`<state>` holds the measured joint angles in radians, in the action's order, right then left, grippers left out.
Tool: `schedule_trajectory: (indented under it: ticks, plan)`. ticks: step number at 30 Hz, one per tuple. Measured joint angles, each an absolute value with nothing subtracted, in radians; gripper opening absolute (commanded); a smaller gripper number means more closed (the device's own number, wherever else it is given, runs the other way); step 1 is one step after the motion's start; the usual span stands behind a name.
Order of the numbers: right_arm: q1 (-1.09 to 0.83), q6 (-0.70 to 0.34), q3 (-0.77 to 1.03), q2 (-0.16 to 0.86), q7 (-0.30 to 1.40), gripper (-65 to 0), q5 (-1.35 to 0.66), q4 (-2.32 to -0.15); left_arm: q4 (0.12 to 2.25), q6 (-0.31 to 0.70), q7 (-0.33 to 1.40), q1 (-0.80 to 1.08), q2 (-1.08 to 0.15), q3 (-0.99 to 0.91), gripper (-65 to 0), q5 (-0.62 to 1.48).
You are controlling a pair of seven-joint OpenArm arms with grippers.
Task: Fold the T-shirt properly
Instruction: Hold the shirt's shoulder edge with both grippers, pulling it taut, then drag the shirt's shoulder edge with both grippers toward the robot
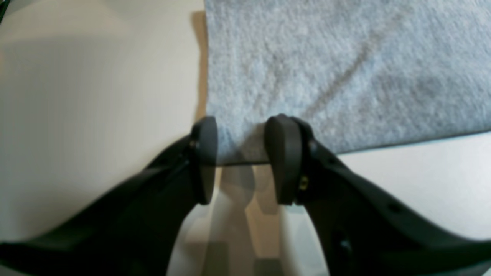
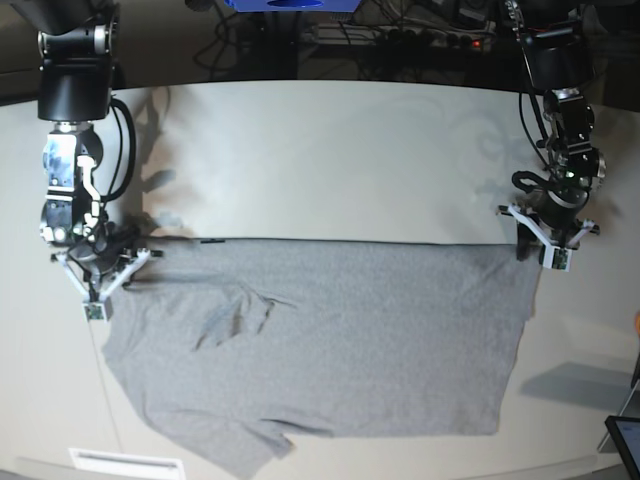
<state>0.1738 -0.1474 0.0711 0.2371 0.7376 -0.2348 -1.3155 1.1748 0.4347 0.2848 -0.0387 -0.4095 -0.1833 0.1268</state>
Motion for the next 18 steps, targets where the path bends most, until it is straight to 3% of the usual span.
schedule_trajectory:
  ticks: [6,15,18]
  plan:
    - [0.171,-0.144,0.125,0.226,0.738,-41.1,-0.088,-1.419,1.175,0.435,0.287,-0.039,-0.410,-0.183,-41.1,0.126]
    - [0.167,-0.147,0.124,0.193,0.746,-39.9,-0.017,-1.457,1.176,0.435,0.287,-0.039,-0.408,-0.183,-41.1,0.130]
    - [0.130,-0.145,0.124,0.189,0.732,-39.9,-0.015,-1.558,1.211,0.435,0.295,-0.033,-0.408,-0.184,-41.1,0.130]
